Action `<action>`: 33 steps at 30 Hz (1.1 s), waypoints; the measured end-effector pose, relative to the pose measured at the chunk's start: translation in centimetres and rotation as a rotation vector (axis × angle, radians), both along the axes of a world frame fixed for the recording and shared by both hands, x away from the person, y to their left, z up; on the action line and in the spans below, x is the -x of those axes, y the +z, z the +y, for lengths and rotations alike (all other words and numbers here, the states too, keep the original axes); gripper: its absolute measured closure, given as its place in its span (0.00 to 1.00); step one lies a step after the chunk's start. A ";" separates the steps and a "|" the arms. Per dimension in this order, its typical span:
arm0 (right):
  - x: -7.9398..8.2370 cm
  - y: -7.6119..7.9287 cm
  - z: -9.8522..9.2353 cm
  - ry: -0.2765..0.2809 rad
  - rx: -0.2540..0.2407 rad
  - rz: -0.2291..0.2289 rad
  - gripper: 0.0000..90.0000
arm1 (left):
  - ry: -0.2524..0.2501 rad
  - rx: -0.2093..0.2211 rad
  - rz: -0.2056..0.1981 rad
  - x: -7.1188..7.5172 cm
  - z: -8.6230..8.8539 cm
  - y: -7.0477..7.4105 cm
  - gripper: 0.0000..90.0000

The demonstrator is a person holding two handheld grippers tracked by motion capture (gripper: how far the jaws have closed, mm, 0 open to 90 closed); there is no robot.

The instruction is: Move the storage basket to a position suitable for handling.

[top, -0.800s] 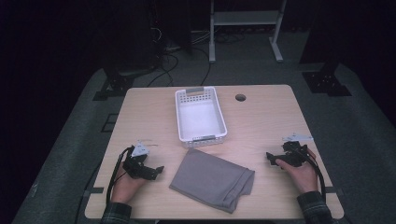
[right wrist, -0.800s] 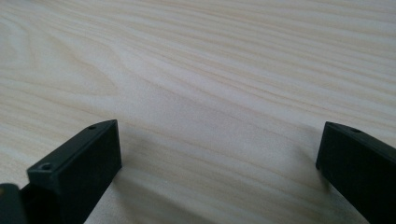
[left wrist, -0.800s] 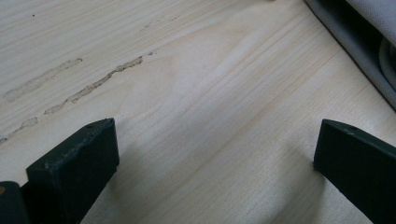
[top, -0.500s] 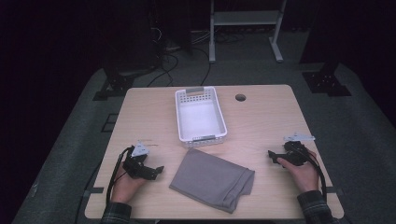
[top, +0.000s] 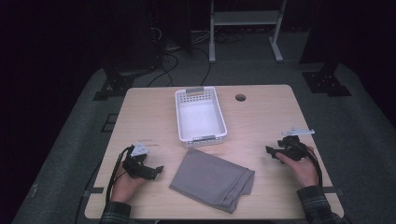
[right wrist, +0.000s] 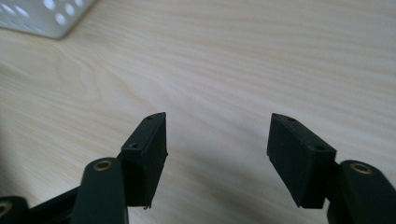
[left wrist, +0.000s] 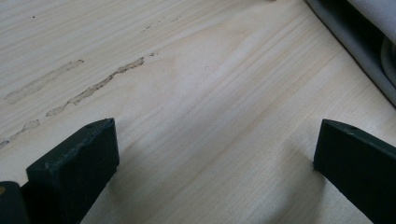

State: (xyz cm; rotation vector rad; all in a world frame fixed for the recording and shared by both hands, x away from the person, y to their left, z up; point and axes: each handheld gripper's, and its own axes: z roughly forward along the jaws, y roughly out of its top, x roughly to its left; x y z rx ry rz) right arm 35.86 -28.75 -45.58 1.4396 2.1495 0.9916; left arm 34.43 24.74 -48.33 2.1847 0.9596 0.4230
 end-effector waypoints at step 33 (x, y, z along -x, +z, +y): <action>-4.3 4.4 6.9 0.162 -0.043 -0.014 0.49 | -0.002 -0.003 -0.001 0.0 0.1 0.0 0.00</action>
